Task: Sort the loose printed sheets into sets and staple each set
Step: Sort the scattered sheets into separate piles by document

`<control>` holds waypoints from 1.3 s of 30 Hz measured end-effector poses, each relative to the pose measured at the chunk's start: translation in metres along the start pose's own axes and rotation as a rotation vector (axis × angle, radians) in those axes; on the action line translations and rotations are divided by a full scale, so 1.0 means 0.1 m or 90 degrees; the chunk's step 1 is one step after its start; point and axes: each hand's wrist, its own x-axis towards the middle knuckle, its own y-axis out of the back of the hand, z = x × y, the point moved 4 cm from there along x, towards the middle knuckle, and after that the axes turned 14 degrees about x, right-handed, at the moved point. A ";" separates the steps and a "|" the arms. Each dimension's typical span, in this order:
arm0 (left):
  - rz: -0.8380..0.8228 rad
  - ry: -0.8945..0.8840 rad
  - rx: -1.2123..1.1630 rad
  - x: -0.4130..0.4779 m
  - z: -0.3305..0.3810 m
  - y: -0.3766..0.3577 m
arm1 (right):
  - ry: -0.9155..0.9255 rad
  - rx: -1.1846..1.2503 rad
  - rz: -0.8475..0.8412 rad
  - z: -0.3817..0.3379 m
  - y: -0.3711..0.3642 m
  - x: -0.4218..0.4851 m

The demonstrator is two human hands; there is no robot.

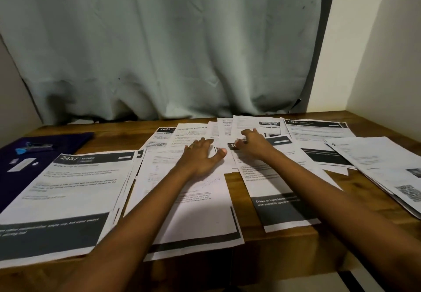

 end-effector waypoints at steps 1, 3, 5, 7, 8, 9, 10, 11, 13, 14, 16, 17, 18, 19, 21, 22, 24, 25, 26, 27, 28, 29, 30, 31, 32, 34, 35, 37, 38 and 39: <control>0.006 0.001 -0.012 0.03 0.06 -0.06 | -0.014 -0.007 0.013 0.06 0.06 0.06; 0.014 -0.007 -0.014 0.07 0.13 -0.20 | -0.027 -0.023 0.038 0.16 0.16 0.18; 0.019 -0.030 0.033 0.10 0.16 -0.32 | -0.042 -0.045 0.052 0.26 0.24 0.32; 0.014 -0.055 0.091 0.10 0.17 -0.41 | -0.057 -0.097 0.040 0.35 0.25 0.44; 0.009 -0.063 0.105 0.11 0.17 -0.45 | -0.067 -0.129 0.025 0.38 0.25 0.49; 0.005 -0.068 0.108 0.11 0.16 -0.48 | -0.077 -0.150 0.010 0.40 0.25 0.53; 0.003 -0.068 0.108 0.12 0.15 -0.49 | -0.085 -0.162 -0.004 0.42 0.23 0.58; 0.001 -0.066 0.108 0.14 0.14 -0.50 | -0.092 -0.168 -0.025 0.43 0.21 0.61; -0.007 -0.058 0.113 0.15 0.14 -0.52 | -0.105 -0.167 -0.059 0.45 0.15 0.66; -0.012 -0.054 0.116 0.16 0.14 -0.52 | -0.108 -0.167 -0.068 0.45 0.11 0.68; -0.016 -0.051 0.126 0.17 0.14 -0.54 | -0.084 -0.177 -0.081 0.42 0.03 0.72; -0.015 -0.050 0.133 0.17 0.14 -0.54 | -0.067 -0.182 -0.088 0.40 -0.01 0.73; -0.016 -0.051 0.140 0.18 0.14 -0.53 | -0.052 -0.180 -0.094 0.37 -0.05 0.73; -0.018 -0.051 0.146 0.18 0.14 -0.53 | -0.036 -0.181 -0.099 0.35 -0.09 0.75; -0.022 -0.052 0.156 0.17 0.15 -0.52 | -0.016 -0.175 -0.103 0.32 -0.16 0.75; -0.021 -0.054 0.157 0.17 0.15 -0.52 | -0.008 -0.165 -0.101 0.32 -0.20 0.76; -0.024 -0.055 0.158 0.17 0.15 -0.52 | 0.009 -0.156 -0.105 0.29 -0.24 0.74; -0.025 -0.055 0.159 0.17 0.15 -0.52 | 0.021 -0.152 -0.107 0.26 -0.25 0.74; -0.025 -0.055 0.160 0.18 0.15 -0.52 | 0.025 -0.137 -0.103 0.26 -0.23 0.76; -0.025 -0.056 0.161 0.18 0.15 -0.51 | 0.030 -0.115 -0.086 0.26 -0.19 0.79; -0.023 -0.057 0.161 0.17 0.15 -0.51 | 0.025 -0.092 -0.055 0.28 -0.13 0.85; -0.022 -0.059 0.161 0.17 0.16 -0.51 | 0.016 -0.091 -0.012 0.32 -0.04 0.91; -0.020 -0.060 0.160 0.17 0.16 -0.51 | -0.005 -0.113 0.035 0.38 0.05 0.97; -0.020 -0.061 0.161 0.17 0.16 -0.51 | -0.032 -0.145 0.076 0.45 0.15 1.03; -0.020 -0.060 0.162 0.16 0.16 -0.51 | -0.069 -0.166 0.098 0.53 0.23 1.06; -0.020 -0.058 0.165 0.17 0.15 -0.52 | -0.136 -0.186 0.083 0.70 0.32 1.13; -0.021 -0.057 0.167 0.18 0.14 -0.53 | -0.157 -0.191 0.060 0.75 0.33 1.16; -0.022 -0.057 0.170 0.19 0.14 -0.54 | -0.168 -0.199 0.032 0.80 0.33 1.20; -0.021 -0.057 0.171 0.19 0.14 -0.54 | -0.162 -0.200 0.030 0.79 0.32 1.23; -0.018 -0.059 0.172 0.19 0.14 -0.54 | -0.156 -0.200 0.031 0.78 0.33 1.25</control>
